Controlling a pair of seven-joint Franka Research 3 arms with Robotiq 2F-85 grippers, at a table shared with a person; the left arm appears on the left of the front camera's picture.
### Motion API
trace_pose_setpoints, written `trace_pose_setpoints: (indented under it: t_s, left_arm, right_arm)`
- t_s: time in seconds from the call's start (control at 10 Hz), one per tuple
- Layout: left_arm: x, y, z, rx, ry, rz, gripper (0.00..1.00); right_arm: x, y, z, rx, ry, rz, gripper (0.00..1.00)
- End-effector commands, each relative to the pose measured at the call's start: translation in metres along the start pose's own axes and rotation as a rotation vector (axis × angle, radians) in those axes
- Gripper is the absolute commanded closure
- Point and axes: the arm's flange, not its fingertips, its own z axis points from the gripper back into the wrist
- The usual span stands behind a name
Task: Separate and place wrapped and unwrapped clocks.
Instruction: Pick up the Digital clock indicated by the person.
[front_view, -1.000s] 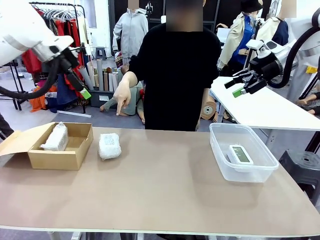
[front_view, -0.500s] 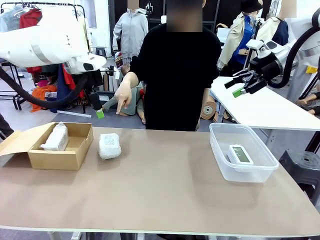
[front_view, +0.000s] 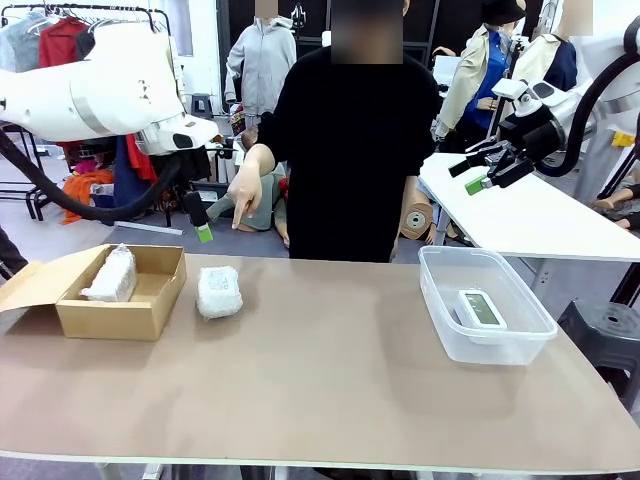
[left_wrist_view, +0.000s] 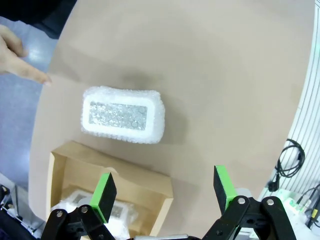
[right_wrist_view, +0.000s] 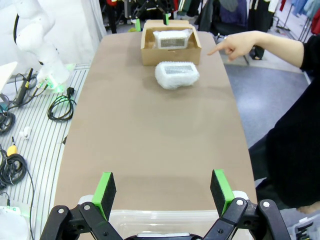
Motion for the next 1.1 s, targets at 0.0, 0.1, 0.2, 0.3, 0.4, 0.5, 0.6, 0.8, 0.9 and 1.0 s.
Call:
trace_pose_setpoints:
  t_s: [0.0,0.1,0.2,0.3,0.4,0.5,0.6,0.8,0.9,1.0]
  left_arm:
    - [-0.001,0.000,0.003,0.008,0.002,0.007,0.00]
    - [-0.001,0.000,0.003,0.008,0.002,0.007,0.00]
    - [-0.001,0.000,0.003,0.008,0.002,0.007,0.00]
    - [0.000,0.000,0.000,0.001,-0.001,0.000,0.00]
    - [0.014,-0.003,-0.008,-0.032,0.084,0.125,0.00]
    - [0.022,-0.002,-0.014,-0.010,0.127,0.210,0.00]
    - [0.030,-0.004,-0.020,0.001,0.146,0.295,0.00]
    - [0.052,-0.005,-0.040,0.080,0.174,0.638,0.00]
    - [0.058,-0.003,-0.054,0.127,0.175,0.683,0.00]
    - [0.061,0.005,-0.067,0.154,0.166,0.753,0.00]
  right_arm:
    - [0.002,0.001,0.000,-0.001,-0.008,0.002,0.00]
    - [0.002,0.001,0.000,-0.001,-0.008,0.002,0.00]
    - [0.002,0.001,0.000,-0.001,-0.008,0.002,0.00]
    - [0.002,0.001,0.000,-0.001,-0.008,0.002,0.00]
    - [0.002,0.001,0.000,-0.001,-0.008,0.002,0.00]
    - [0.002,0.001,0.000,-0.001,-0.008,0.002,0.00]
    - [0.002,0.001,0.000,-0.001,-0.008,0.002,0.00]
    - [0.002,0.001,0.000,-0.001,-0.008,0.002,0.00]
    - [0.002,0.001,0.000,-0.001,-0.008,0.002,0.00]
    - [0.002,0.001,0.000,-0.001,-0.008,0.002,0.00]
